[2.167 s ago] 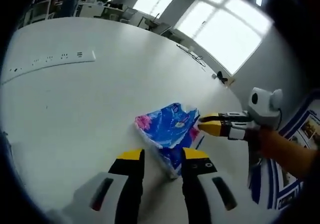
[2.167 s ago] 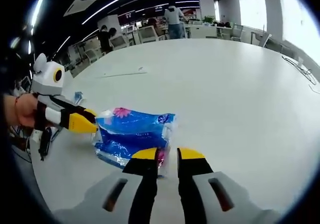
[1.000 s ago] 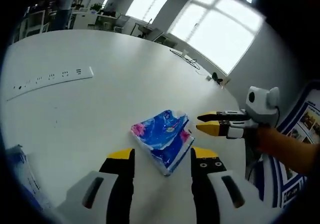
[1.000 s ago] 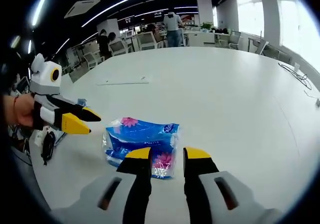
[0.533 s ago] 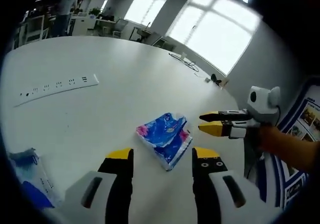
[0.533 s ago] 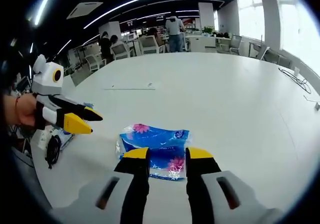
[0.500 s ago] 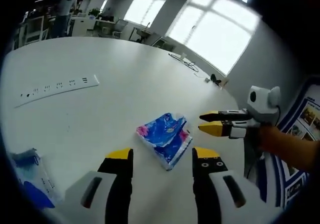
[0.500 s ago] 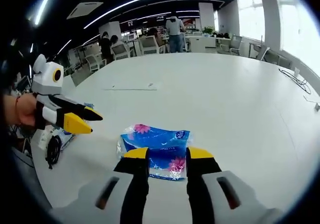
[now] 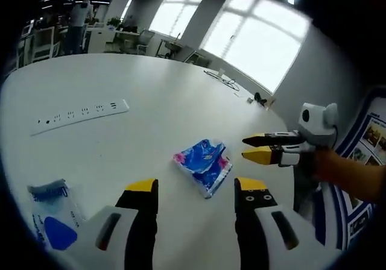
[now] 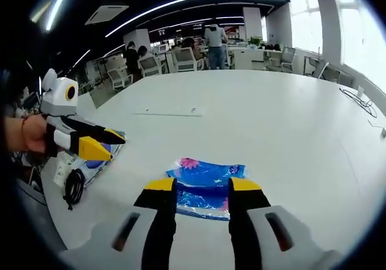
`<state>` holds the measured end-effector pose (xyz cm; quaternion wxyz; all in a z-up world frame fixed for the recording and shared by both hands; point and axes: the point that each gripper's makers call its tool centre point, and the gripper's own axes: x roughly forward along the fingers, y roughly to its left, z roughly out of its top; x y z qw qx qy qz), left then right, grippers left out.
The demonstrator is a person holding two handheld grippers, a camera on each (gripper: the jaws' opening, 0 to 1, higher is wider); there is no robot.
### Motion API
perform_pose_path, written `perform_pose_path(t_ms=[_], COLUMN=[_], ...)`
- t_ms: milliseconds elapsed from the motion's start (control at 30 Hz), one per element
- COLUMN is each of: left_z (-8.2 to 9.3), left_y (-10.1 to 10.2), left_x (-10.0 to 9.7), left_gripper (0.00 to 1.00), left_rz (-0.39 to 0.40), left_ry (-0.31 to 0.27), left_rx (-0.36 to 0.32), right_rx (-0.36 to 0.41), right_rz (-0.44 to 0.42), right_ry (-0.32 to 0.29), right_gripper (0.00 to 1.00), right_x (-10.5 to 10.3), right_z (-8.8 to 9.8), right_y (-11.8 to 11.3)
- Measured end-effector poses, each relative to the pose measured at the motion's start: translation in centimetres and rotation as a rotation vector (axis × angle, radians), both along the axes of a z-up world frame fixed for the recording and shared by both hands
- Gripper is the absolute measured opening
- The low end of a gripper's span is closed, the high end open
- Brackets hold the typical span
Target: Arrange the tabletop items into an orderly group along one side of the table until the central work area is clear of visible clutter.
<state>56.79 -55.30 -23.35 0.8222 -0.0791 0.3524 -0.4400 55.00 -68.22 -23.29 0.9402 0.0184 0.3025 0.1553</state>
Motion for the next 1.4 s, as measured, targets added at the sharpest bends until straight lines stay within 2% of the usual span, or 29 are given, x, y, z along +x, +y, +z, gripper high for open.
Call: perform_pose_path(t_ms=[233,667,1400], left_z=[1.1,1.9,3.8], left_y=[1.6,5.1,12.5], left_x=[-0.3,-1.3,-3.8], left_gripper=[0.53,0.55,0.56], left_rz=[0.007,0.031,0.103], left_ry=[-0.026,-0.041,-0.081], left_rx=[-0.008,-0.009,-0.004], right_rx=[0.012,0.021,0.026], right_rz=[0.02,0.051,0.113], right_ry=[-0.004,-0.003,0.003], right_gripper=[0.34,0.35,0.35], right_x=[-0.6,-1.7,-4.3], right_z=[0.6,1.3,2.3], right_y=[1.8,5.1,10.9])
